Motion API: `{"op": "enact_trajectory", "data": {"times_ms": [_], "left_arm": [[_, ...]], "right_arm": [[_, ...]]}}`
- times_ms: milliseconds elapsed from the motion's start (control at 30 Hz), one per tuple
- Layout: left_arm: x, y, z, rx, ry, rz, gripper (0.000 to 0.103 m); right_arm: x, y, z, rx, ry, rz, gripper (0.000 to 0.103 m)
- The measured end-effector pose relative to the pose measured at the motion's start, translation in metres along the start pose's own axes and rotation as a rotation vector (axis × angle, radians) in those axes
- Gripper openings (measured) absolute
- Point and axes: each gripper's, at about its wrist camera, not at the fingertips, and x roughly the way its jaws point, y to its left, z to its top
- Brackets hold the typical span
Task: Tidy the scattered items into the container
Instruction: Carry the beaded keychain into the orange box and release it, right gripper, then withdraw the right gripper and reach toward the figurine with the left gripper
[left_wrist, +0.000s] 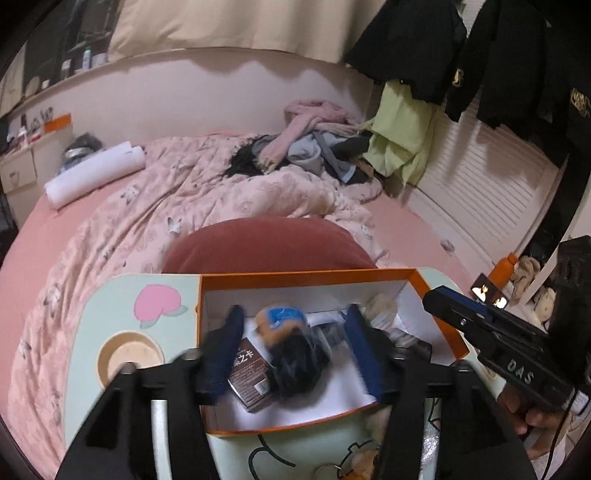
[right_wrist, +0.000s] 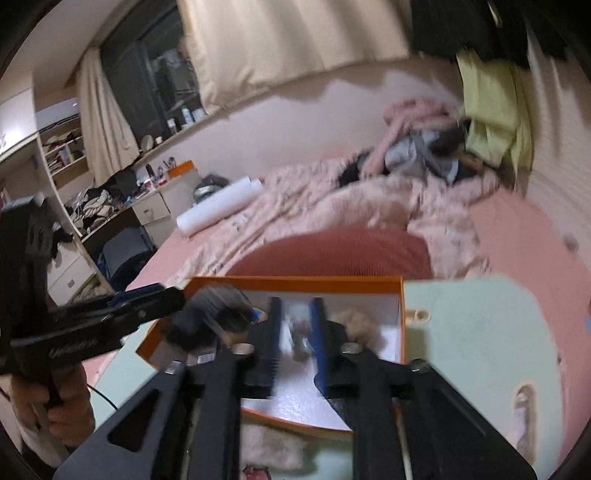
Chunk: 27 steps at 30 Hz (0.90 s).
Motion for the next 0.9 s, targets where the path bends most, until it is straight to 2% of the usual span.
{"op": "enact_trajectory", "data": {"times_ms": [100, 167, 267, 400, 467, 500, 533, 567, 733, 833, 867, 900], "left_arm": [[-0.010, 0.005, -0.008, -0.008, -0.029, 0.028, 0.073], [-0.017, 0.008, -0.012, -0.020, -0.028, 0.025, 0.074], [-0.026, 0.009, -0.023, -0.024, -0.016, 0.011, 0.084], [-0.039, 0.000, -0.055, 0.022, 0.003, 0.011, 0.088], [-0.046, -0.007, -0.075, 0.045, 0.012, 0.008, 0.089], [-0.049, -0.011, -0.087, 0.060, 0.020, 0.006, 0.090], [-0.051, -0.013, -0.095, 0.072, 0.027, 0.005, 0.090], [-0.053, -0.016, -0.105, 0.089, 0.038, 0.010, 0.091], [-0.056, -0.030, -0.146, 0.167, 0.068, 0.084, 0.094], [-0.043, -0.028, -0.161, 0.174, 0.112, 0.114, 0.096], [-0.038, -0.027, -0.164, 0.174, 0.123, 0.134, 0.103], [-0.037, -0.027, -0.166, 0.176, 0.115, 0.148, 0.103]], "right_arm": [[-0.015, -0.005, -0.004, 0.026, -0.049, -0.017, 0.052], [-0.028, -0.006, -0.007, 0.040, -0.074, -0.013, 0.053], [-0.043, -0.003, -0.011, 0.041, -0.077, -0.002, 0.053], [-0.064, 0.007, -0.031, -0.001, -0.049, -0.002, 0.053], [-0.072, 0.013, -0.049, -0.035, -0.023, -0.007, 0.059], [-0.076, 0.015, -0.058, -0.045, -0.010, -0.010, 0.068], [-0.077, 0.016, -0.065, -0.050, 0.000, -0.014, 0.072], [-0.078, 0.016, -0.074, -0.054, 0.016, -0.019, 0.073], [-0.079, 0.018, -0.109, -0.075, 0.107, -0.061, 0.073], [-0.075, 0.019, -0.124, -0.107, 0.147, -0.097, 0.073], [-0.072, 0.020, -0.128, -0.114, 0.160, -0.105, 0.073], [-0.070, 0.021, -0.131, -0.119, 0.169, -0.109, 0.073]]}}
